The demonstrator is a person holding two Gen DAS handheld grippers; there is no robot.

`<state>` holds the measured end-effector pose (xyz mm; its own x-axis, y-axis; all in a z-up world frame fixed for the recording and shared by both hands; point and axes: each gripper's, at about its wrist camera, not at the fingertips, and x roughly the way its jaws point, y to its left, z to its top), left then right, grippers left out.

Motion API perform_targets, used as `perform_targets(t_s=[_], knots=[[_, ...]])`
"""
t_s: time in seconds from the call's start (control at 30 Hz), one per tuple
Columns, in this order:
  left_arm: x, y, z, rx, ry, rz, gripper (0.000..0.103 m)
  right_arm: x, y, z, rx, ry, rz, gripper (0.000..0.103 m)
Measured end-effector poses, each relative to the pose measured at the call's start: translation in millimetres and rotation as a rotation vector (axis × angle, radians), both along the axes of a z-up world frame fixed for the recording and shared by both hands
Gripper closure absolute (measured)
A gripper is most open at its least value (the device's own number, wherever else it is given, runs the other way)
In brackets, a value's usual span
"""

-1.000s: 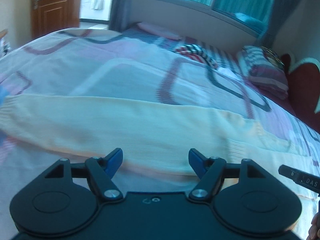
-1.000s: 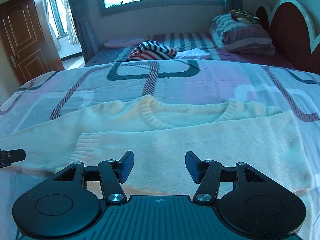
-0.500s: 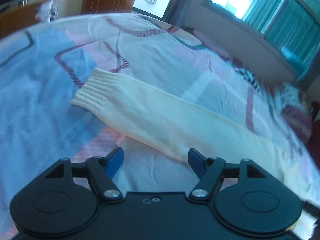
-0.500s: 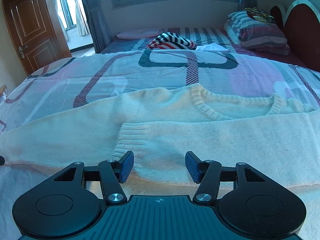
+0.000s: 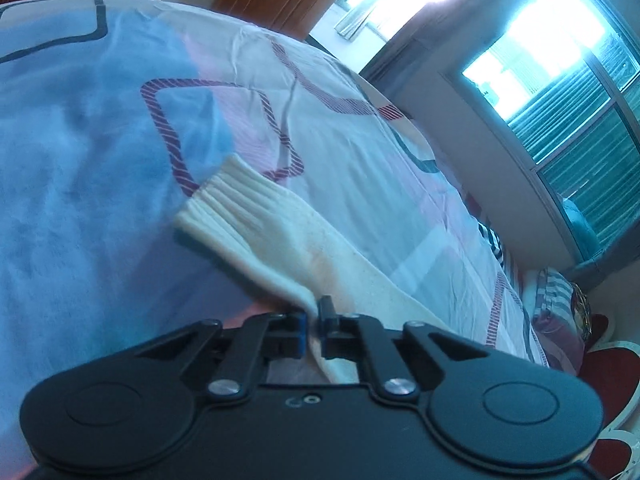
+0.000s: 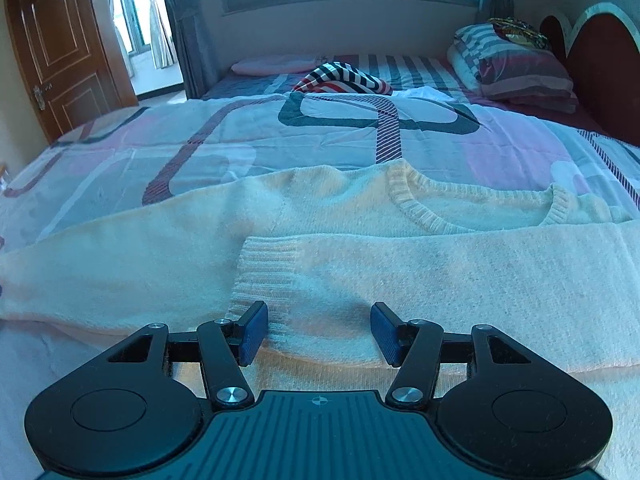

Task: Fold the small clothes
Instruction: 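Grasp the other sleeve cuff with the left gripper and lay it across the body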

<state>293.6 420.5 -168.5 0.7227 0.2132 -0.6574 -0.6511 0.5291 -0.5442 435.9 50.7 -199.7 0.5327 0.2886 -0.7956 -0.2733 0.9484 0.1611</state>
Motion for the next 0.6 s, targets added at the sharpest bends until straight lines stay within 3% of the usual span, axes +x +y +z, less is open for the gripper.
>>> perform_targets(t_s=[0.1, 0.2, 0.43, 0.6], knots=[[5, -8, 13, 0.039, -0.013, -0.03, 0.101, -5, 9, -4, -0.059, -0.033, 0.026, 0.046], [15, -29, 38, 0.127, -0.054, -0.119, 0.101, -1, 3, -4, -0.027, -0.013, 0.011, 0.046], [63, -123, 88, 0.251, -0.135, -0.446, 0.101, -4, -25, 17, 0.069, -0.021, -0.025, 0.046], [104, -219, 89, 0.254, -0.156, -0.687, 0.101, -11, -70, 29, 0.079, -0.035, -0.086, 0.046]])
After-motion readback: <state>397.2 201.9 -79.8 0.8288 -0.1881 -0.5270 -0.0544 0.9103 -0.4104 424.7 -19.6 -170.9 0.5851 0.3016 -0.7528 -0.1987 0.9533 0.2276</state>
